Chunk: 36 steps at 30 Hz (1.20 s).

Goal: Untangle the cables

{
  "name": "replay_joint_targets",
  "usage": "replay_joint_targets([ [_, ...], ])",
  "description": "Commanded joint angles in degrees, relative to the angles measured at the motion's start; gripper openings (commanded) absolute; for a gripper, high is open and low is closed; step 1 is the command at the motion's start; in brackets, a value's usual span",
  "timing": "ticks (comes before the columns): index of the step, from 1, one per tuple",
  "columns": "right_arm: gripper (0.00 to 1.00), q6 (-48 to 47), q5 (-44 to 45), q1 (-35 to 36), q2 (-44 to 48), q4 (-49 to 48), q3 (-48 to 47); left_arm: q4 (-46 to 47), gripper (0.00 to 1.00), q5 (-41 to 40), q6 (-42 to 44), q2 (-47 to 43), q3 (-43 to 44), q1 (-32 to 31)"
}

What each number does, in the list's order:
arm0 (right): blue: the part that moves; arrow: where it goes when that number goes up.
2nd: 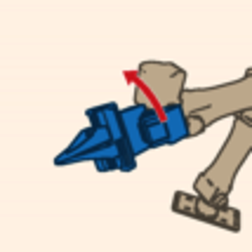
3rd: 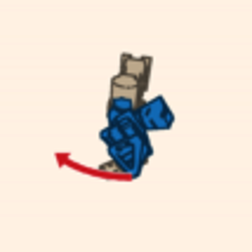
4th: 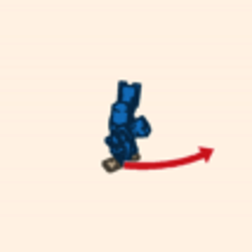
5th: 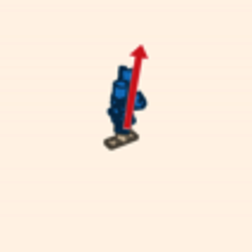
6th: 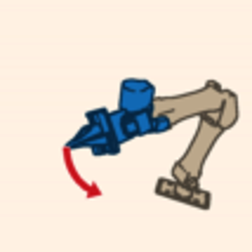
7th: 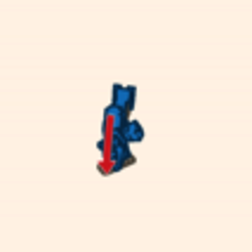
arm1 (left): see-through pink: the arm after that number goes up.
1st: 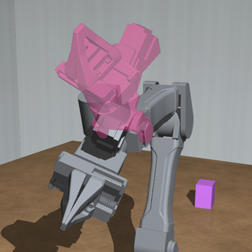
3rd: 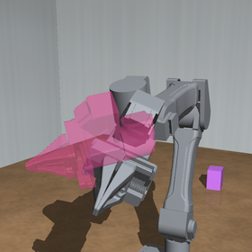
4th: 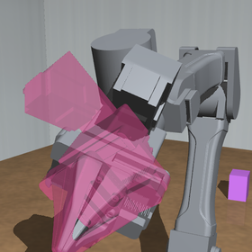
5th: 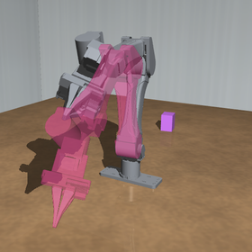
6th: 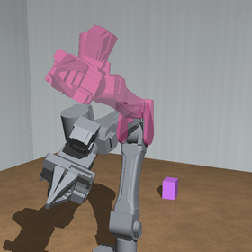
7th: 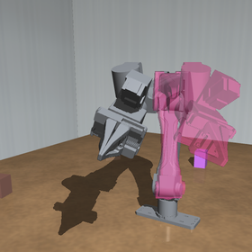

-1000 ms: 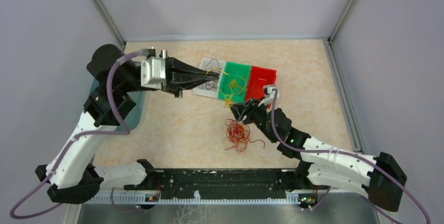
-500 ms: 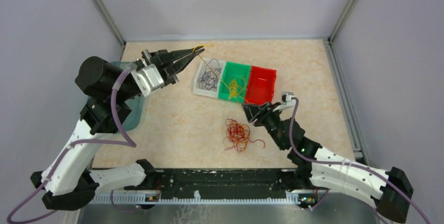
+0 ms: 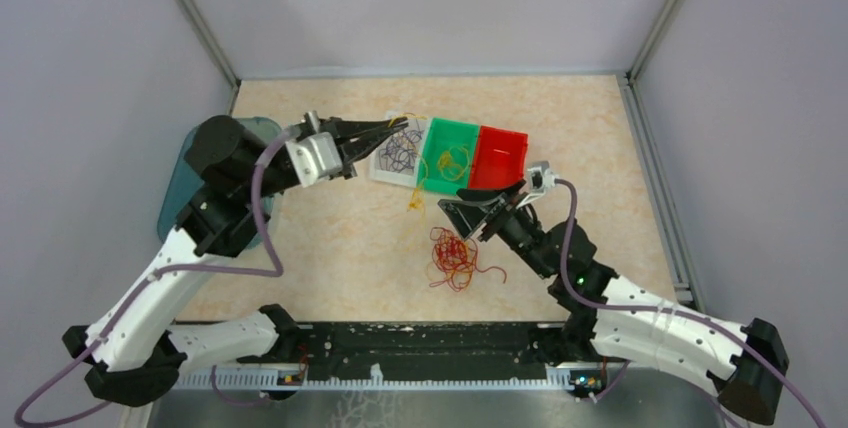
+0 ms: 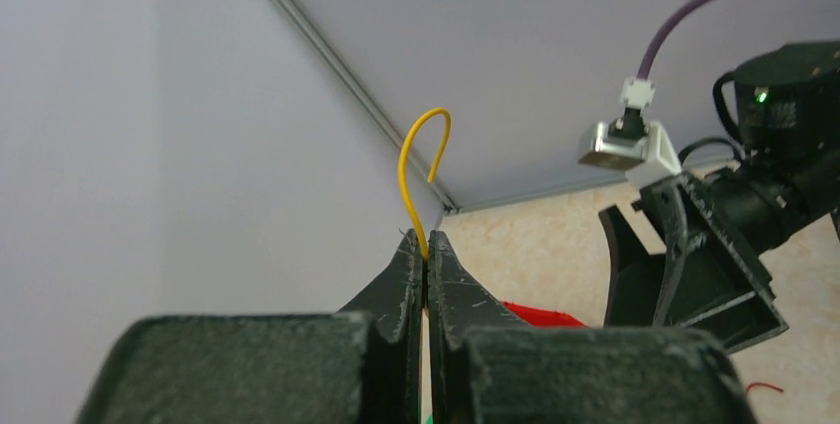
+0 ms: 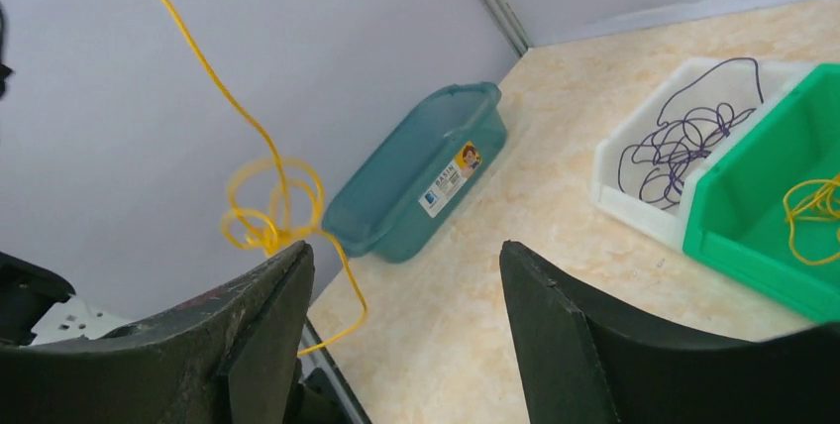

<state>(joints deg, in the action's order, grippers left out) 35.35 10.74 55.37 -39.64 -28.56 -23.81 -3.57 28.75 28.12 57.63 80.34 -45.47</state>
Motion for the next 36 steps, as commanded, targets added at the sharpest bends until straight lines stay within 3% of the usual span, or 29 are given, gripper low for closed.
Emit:
replay_joint_targets([
  [1, 0.70, -1.11, 0.54, -0.81, 2.28, -0.52, -2.87, -0.33, 0.00, -2.30, 3.18, 1.43, -3.24, 0.14],
  [4, 0.68, -0.77, 4.75, -2.18, 4.10, 4.08, -2.75, -0.28, 0.00, -7.39, 5.10, 3.73, -4.34, 0.12],
  [6, 0.66, -0.14, 12.84, -2.29, 4.74, 12.14, -4.18, 1.90, 0.00, -10.12, 6.02, 5.66, -5.32, 0.13],
  [16, 0.65, 2.88, 33.61, -3.14, 5.47, 31.82, -5.97, 13.95, 0.00, -12.37, 11.51, 17.00, -9.24, 2.51],
  [24, 0.63, 2.62, 37.19, -3.71, 9.07, 33.22, -2.90, 19.31, 0.00, -11.40, 16.07, 31.57, -2.76, 7.80],
  [36, 0.63, 0.12, 34.89, -4.30, 6.72, 30.82, -2.22, 22.67, 0.00, -11.84, 15.50, 46.81, 9.64, 9.84],
])
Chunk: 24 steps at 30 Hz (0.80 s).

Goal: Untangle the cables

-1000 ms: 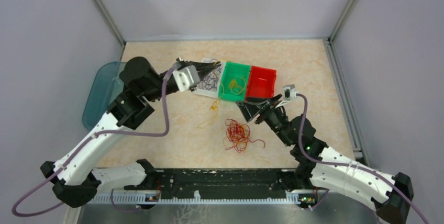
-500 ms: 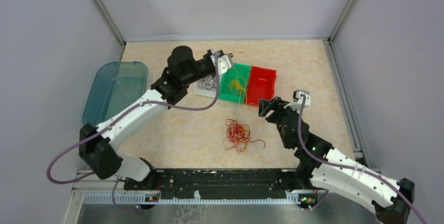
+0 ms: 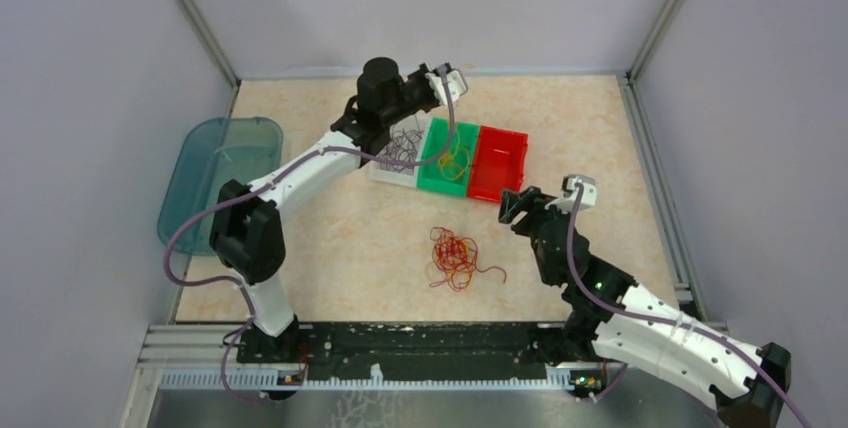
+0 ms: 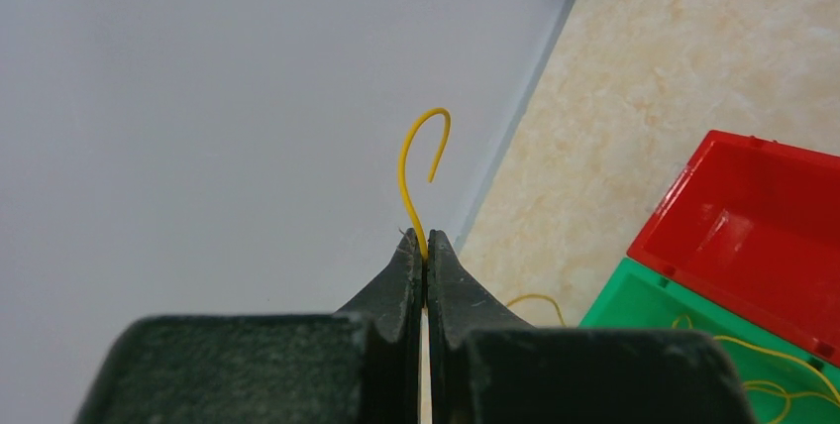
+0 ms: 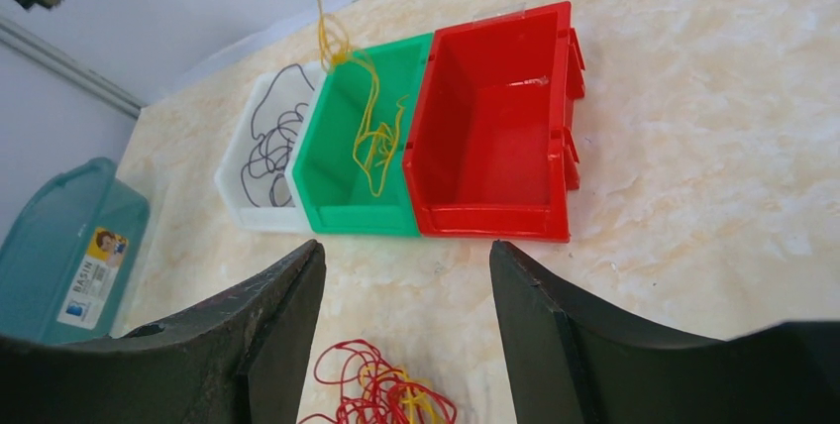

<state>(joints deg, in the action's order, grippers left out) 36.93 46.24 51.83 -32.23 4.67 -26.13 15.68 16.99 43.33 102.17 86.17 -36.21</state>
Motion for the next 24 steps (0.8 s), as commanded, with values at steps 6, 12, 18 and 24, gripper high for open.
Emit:
replay_joint_targets([
  [6, 0.62, -1.33, -1.06, -1.51, -0.28, -1.58, 0.29, -1.22, 0.00, 0.88, 0.54, 2.99, 0.82, 0.65],
  [12, 0.62, -1.26, -1.22, -2.28, 0.36, -0.88, -0.42, -21.30, 0.03, 1.59, 3.51, 4.30, -0.02, -1.06],
  [18, 0.62, -0.22, -1.66, -2.52, -0.64, 0.83, -1.95, -26.63, 0.12, -0.09, 2.26, 6.87, 1.44, -2.15],
  [24, 0.62, 0.99, -1.84, -2.61, -2.12, 4.93, -4.38, -32.69, 0.46, 0.26, 0.53, 10.42, 6.33, -2.72],
])
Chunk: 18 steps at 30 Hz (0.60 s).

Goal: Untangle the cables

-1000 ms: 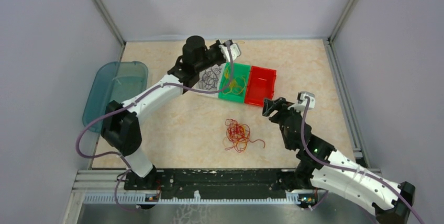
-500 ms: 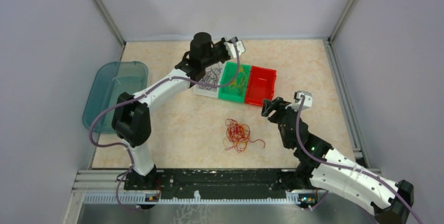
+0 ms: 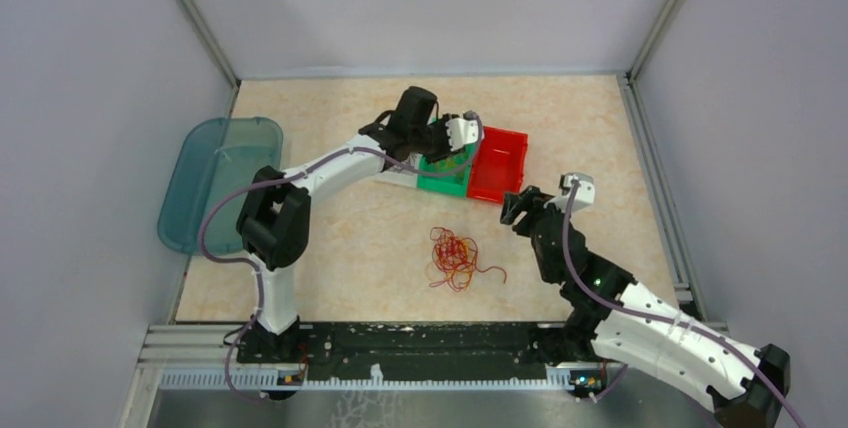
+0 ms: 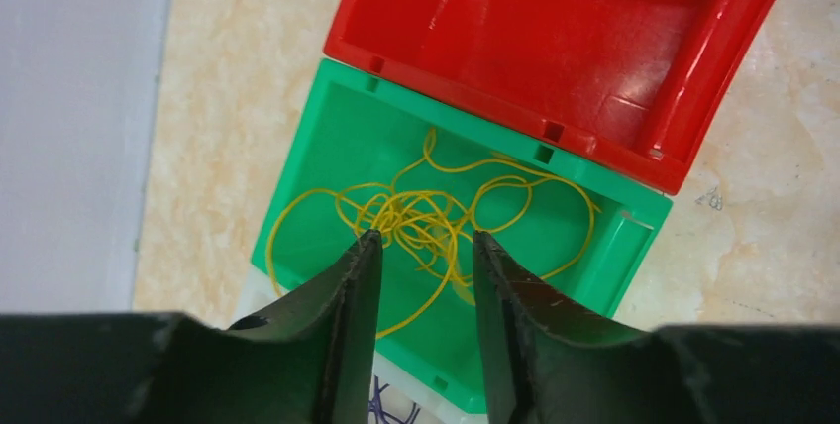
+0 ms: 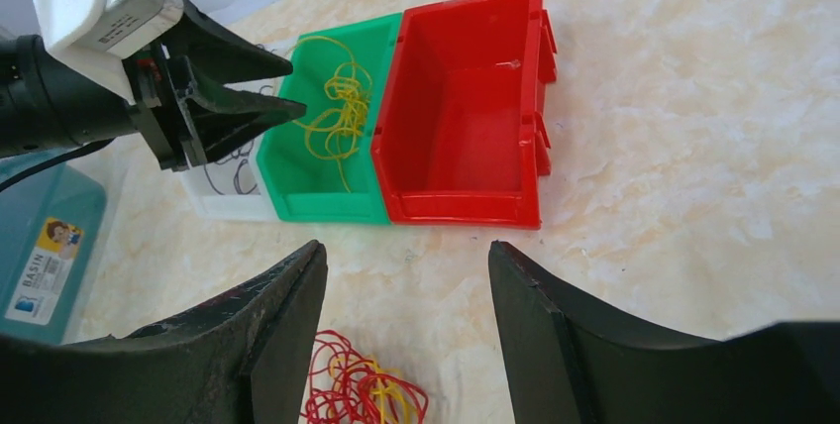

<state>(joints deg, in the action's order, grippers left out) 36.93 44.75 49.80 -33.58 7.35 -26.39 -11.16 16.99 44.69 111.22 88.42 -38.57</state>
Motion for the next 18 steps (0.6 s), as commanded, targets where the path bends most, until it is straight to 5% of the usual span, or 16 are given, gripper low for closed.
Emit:
replay_joint_targets([
  [1, 0.62, 1.12, -0.44, -0.64, -0.81, 2.69, -4.33, -7.26, 0.50, 0.66, -0.57, 1.52, 4.56, -0.37],
  [8, 0.62, 1.80, -2.78, -1.55, -1.53, 3.94, -5.27, -20.72, 0.91, 11.14, -1.58, -1.29, 11.30, 1.11],
  [14, 0.67, 1.32, -10.63, -2.32, -6.24, 4.23, -6.80, -30.50, 0.99, 19.10, -3.24, -7.75, 17.42, 3.01],
  [18, 0.73, 1.76, -19.89, -3.10, -11.77, 3.39, -6.75, -35.61, 0.99, 19.52, -2.35, -13.84, 10.51, 3.10],
])
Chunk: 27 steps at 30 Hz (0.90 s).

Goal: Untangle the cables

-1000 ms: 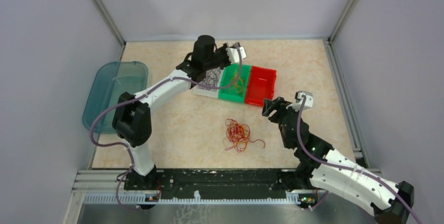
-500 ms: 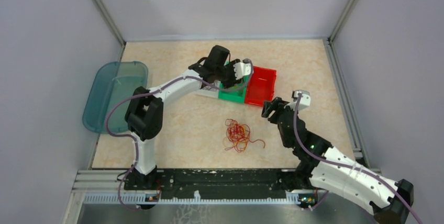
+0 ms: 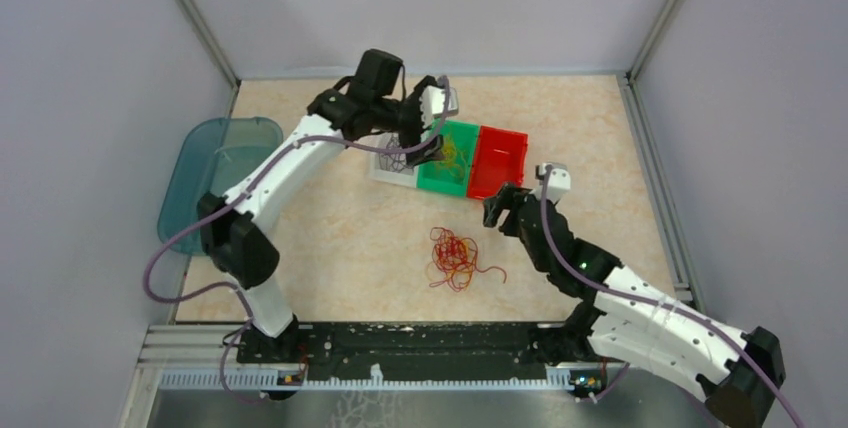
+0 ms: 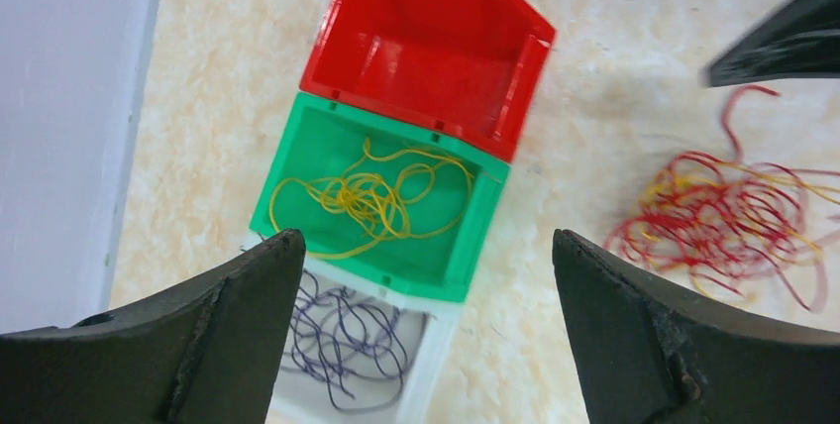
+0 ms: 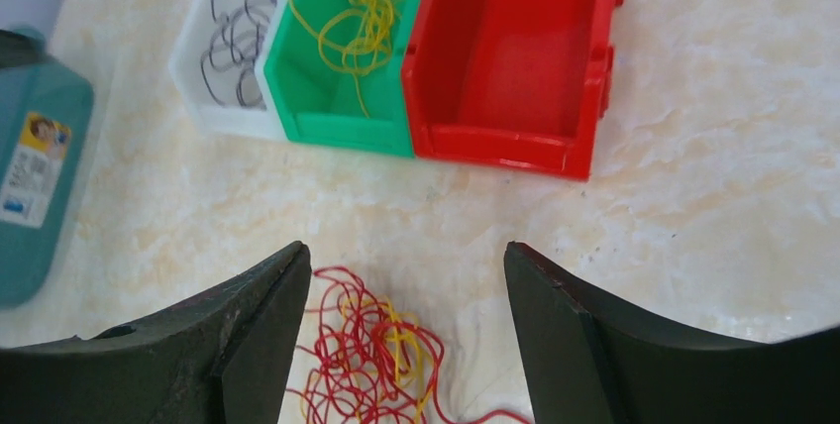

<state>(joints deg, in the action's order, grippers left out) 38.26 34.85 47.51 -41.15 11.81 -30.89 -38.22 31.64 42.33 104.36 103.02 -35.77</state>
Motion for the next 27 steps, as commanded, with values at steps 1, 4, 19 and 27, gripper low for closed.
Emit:
replay_joint_targets([
  [1, 0.73, 0.83, -12.20, -0.83, -5.82, -1.42, -2.20, -8.69, 0.99, 5.49, 0.47, -8.89, -7.60, 0.34],
  [4, 0.74, 1.64, -18.29, -0.84, -10.18, -4.47, -1.08, -8.12, 0.97, 6.86, 2.29, -13.62, -18.11, 0.06],
  [19, 0.52, 3.28, -29.29, -0.92, -28.53, -12.92, -1.77, -0.63, 0.86, 8.07, 0.47, -17.49, -36.74, -2.30],
  [27, 0.29, 5.46, -27.04, -4.83, -26.03, -10.95, -0.02, 9.78, 0.77, -0.55, -2.83, -19.44, -47.49, -9.77],
])
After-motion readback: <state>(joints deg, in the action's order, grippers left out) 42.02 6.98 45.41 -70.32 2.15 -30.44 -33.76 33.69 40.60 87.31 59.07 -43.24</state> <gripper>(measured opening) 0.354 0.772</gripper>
